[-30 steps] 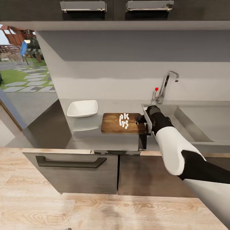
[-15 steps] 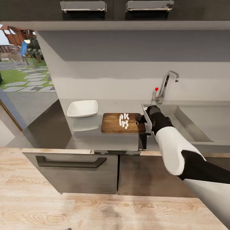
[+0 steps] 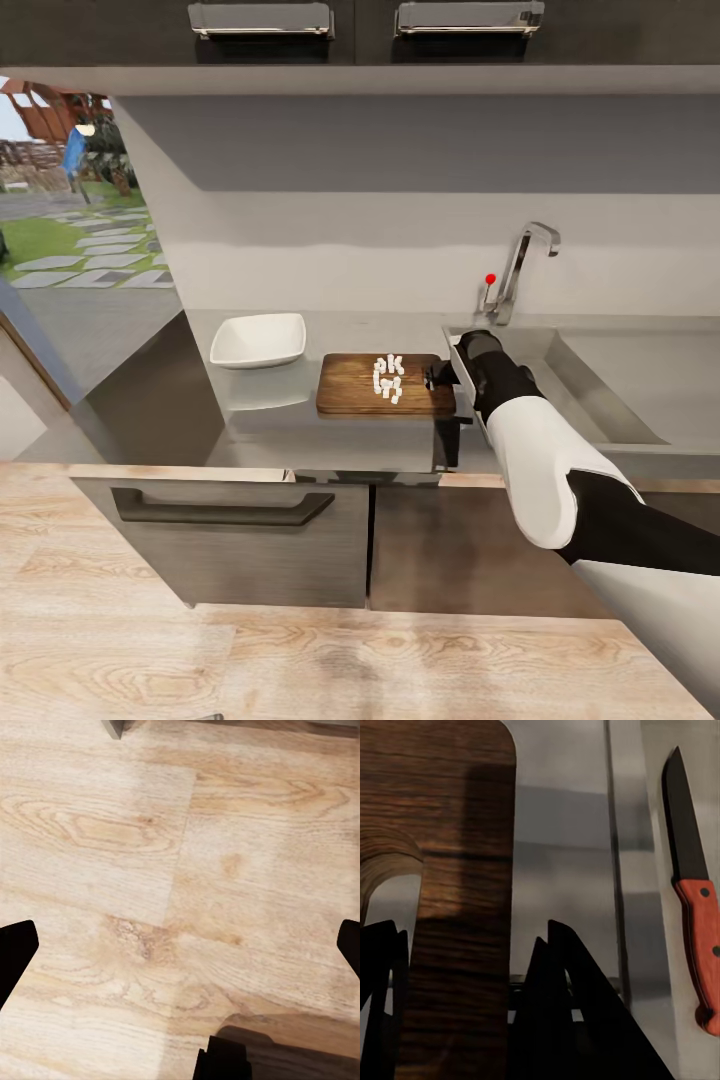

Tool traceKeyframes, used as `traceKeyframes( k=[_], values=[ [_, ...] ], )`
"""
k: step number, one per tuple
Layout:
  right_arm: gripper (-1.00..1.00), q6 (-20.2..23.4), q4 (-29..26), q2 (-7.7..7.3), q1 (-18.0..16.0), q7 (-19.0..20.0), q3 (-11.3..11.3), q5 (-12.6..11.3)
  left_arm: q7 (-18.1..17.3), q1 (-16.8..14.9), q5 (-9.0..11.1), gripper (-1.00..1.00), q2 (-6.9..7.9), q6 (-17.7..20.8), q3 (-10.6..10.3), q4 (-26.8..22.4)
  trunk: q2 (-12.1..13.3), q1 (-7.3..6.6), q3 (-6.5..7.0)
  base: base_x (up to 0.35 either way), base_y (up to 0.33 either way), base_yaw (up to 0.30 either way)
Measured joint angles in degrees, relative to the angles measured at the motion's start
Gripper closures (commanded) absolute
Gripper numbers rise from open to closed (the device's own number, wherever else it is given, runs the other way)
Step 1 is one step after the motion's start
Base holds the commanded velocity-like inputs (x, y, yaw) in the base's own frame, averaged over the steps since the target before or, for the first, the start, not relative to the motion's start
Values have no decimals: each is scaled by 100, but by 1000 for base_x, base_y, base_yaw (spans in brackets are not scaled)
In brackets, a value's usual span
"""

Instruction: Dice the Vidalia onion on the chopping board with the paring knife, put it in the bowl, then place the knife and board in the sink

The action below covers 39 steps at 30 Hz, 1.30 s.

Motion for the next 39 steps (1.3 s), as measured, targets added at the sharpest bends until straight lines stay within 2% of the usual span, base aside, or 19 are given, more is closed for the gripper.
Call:
traceKeyframes(
  k=[3, 4, 6, 39],
  values=[
    [100, 49, -92, -1, 3, 14, 2, 63, -1, 0, 0, -100, 0, 0, 1, 0, 0, 1, -1, 0, 0, 0],
    [100, 65, -157, -3, 3, 6, 6, 164, -1, 0, 0, -100, 0, 0, 2, 0, 1, 1, -1, 0, 0, 0],
    [100, 71, -204, 0, 4, 14, 2, 66, -1, 0, 0, -100, 0, 0, 1, 0, 1, 1, -1, 0, 0, 0],
    [100, 62, -206, -18, 4, 55, -4, 76, -4, 1, 0, -100, 0, -8, 1, -2, 1, 1, -1, 0, 0, 0]
  ],
)
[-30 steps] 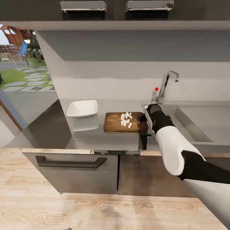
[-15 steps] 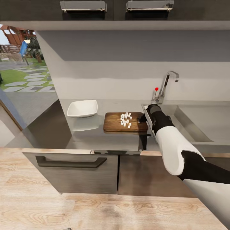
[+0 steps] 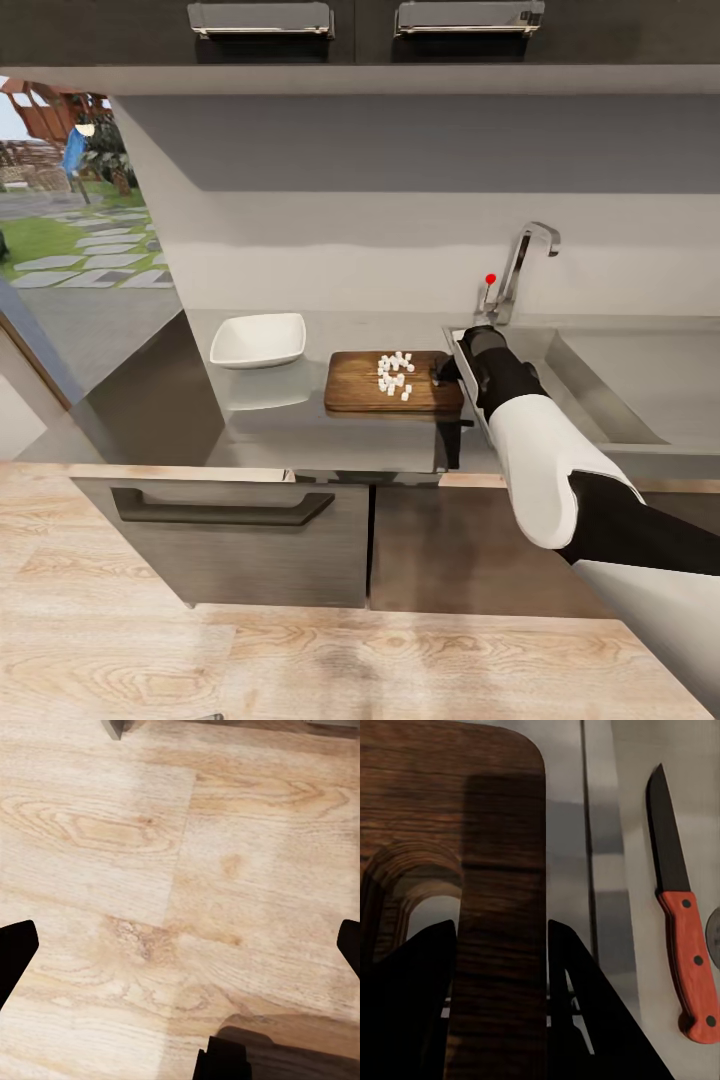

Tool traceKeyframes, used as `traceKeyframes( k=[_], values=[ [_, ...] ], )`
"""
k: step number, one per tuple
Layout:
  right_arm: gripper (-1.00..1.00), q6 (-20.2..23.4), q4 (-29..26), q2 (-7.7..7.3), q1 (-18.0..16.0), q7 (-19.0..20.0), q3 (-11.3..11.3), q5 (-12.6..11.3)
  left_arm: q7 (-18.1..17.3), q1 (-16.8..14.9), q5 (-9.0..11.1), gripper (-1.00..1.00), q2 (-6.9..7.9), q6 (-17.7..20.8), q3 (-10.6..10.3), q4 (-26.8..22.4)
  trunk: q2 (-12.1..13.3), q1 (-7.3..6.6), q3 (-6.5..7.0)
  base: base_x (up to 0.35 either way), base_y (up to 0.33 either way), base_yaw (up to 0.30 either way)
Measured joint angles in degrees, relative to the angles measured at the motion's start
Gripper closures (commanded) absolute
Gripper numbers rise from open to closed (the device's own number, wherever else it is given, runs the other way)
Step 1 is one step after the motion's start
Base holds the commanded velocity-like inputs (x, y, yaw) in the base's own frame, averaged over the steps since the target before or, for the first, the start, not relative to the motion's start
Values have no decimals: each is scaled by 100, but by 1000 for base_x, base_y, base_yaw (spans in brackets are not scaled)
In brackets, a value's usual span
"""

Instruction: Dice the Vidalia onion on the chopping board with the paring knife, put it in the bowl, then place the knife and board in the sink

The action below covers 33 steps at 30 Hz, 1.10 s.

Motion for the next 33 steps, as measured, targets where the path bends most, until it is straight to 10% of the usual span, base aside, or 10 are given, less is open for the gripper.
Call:
traceKeyframes(
  k=[9, 33],
  values=[
    [100, 0, 5, 5, 0, 0, 0, -8, 3, -1, 0, -100, -1, 1, 0, 0, 0, 0, 0, 0, 0, 0],
    [100, 0, 50, -2, -1, 0, 0, -4, 3, -1, 0, -100, -3, 8, 0, 0, 961, -527, 431, 0, 0, 0]
  ],
)
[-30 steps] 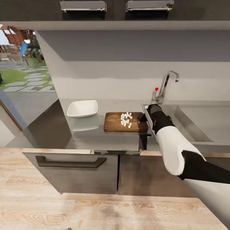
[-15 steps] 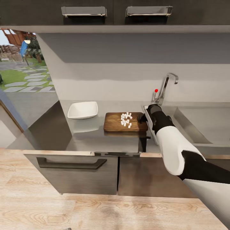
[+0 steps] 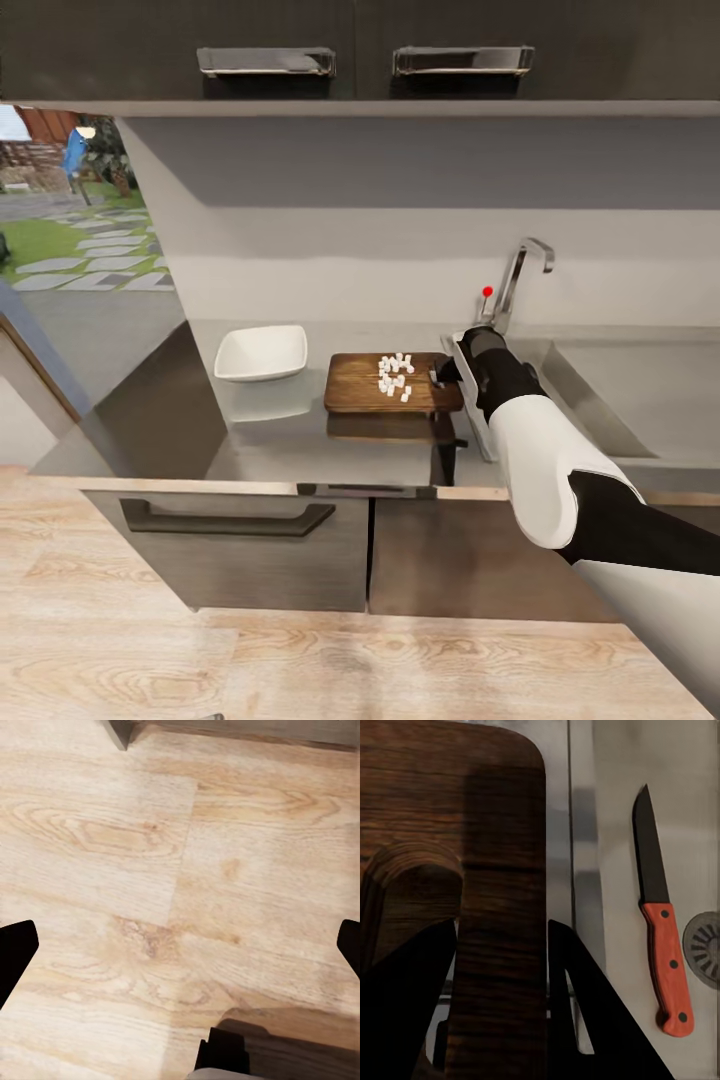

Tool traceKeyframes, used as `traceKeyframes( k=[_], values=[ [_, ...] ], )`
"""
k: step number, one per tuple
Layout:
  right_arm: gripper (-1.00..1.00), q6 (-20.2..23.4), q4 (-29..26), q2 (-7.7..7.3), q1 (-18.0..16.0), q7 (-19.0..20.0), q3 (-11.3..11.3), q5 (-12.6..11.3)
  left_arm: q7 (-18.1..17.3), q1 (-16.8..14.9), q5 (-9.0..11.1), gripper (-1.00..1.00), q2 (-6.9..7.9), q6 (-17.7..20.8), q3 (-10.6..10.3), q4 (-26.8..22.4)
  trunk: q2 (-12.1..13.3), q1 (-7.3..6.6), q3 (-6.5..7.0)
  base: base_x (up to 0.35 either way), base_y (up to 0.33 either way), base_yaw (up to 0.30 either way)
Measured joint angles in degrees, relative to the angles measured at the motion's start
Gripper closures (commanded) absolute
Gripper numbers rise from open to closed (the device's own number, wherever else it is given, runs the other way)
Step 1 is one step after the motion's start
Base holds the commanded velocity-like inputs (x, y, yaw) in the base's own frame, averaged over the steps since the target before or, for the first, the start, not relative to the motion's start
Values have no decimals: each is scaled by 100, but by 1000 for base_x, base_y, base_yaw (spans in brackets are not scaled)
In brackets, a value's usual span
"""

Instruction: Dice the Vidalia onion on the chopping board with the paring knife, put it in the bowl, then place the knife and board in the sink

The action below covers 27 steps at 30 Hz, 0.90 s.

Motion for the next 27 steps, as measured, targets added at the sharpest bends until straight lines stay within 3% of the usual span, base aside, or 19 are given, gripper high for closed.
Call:
traceKeyframes(
  k=[27],
  values=[
    [100, 0, 5, 0, 0, 0, 0, 0, -7, 0, 0, -100, -6, 0, 0, 0, 1083, -593, 485, 0, 0, 0]
  ],
)
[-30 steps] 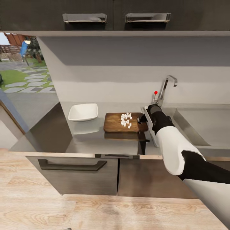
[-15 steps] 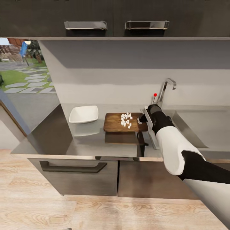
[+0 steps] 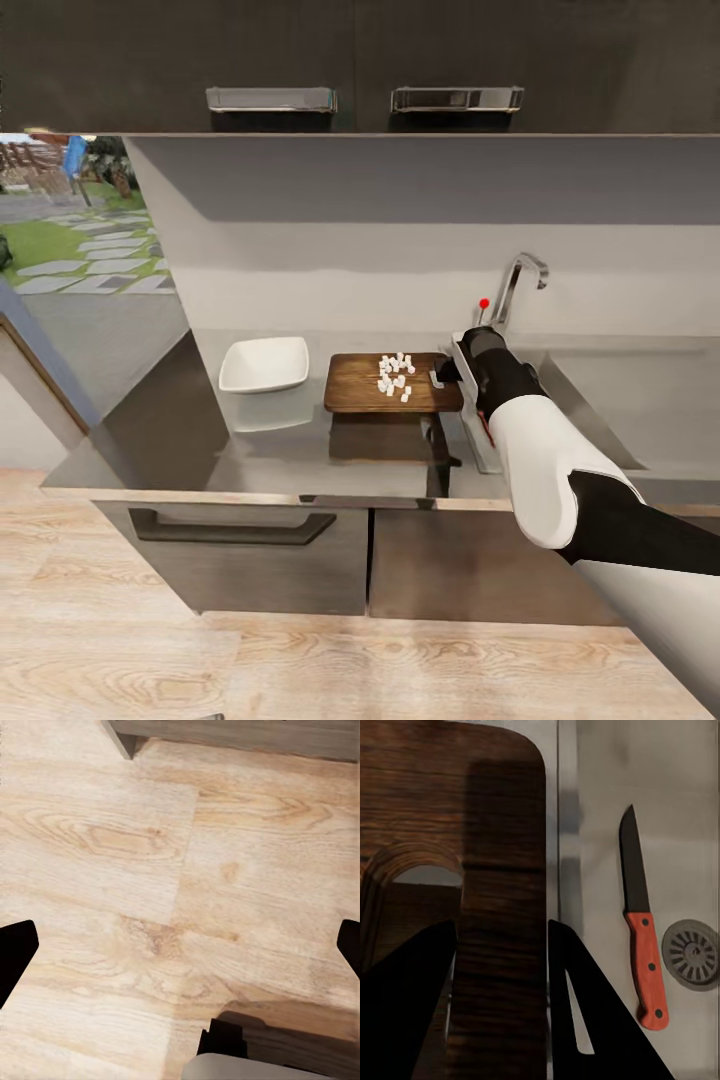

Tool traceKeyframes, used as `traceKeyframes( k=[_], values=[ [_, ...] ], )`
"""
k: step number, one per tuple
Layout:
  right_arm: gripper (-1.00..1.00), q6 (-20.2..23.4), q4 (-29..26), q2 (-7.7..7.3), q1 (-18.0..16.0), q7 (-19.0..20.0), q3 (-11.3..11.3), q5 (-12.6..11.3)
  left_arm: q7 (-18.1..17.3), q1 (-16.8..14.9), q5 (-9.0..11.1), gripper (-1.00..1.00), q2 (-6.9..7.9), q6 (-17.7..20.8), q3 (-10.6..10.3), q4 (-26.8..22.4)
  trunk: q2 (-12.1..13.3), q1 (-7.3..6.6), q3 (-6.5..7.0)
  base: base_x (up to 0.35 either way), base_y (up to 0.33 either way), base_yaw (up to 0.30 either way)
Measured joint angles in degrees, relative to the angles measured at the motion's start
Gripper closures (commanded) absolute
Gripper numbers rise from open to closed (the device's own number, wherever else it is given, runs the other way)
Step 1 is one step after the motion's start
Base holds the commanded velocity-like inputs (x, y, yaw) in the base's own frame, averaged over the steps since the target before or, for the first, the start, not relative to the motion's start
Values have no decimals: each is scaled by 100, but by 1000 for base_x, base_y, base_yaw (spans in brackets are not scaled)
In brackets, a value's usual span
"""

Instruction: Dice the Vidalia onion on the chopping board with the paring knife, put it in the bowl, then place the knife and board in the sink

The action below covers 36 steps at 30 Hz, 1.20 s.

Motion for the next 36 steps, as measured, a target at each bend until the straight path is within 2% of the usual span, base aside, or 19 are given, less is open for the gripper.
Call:
traceKeyframes(
  k=[36],
  values=[
    [100, 0, 5, -7, 0, 0, 0, 1, 3, 0, 0, -100, 0, 0, 0, 0, 1445, -791, 647, 0, 0, 0]
  ],
)
